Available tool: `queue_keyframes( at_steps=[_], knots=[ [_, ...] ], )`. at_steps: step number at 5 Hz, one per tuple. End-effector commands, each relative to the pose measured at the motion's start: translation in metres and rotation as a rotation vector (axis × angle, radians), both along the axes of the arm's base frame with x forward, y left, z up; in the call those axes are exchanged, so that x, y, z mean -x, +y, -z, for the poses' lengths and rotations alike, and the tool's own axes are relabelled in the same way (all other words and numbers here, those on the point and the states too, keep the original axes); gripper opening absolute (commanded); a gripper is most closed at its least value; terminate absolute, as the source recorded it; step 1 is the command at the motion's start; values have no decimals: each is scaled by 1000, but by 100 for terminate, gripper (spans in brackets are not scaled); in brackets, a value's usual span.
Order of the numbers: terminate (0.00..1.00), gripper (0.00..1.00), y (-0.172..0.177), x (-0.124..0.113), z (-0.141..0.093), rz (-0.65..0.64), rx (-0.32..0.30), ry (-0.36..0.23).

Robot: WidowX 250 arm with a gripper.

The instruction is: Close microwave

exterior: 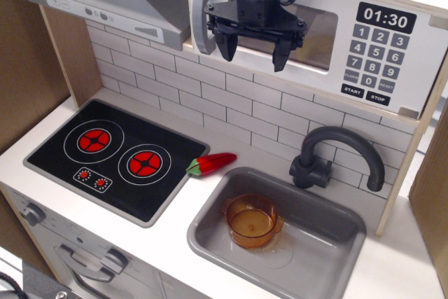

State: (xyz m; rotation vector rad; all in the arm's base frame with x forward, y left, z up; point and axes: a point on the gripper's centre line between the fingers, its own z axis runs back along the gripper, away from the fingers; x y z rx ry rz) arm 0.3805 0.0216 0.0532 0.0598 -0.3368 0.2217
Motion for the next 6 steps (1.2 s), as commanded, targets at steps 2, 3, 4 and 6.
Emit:
queue_keyframes(
  at_steps=[2, 3, 4, 6],
  knots=[
    [0, 100, 4, 4, -18, -12, -21, -93],
    [0, 100, -4, 33, -21, 23, -13, -52],
    [0, 100, -12, 64, -27, 55, -4, -7],
    [100, 100, -12, 64, -27, 55, -4, -7]
  ],
)
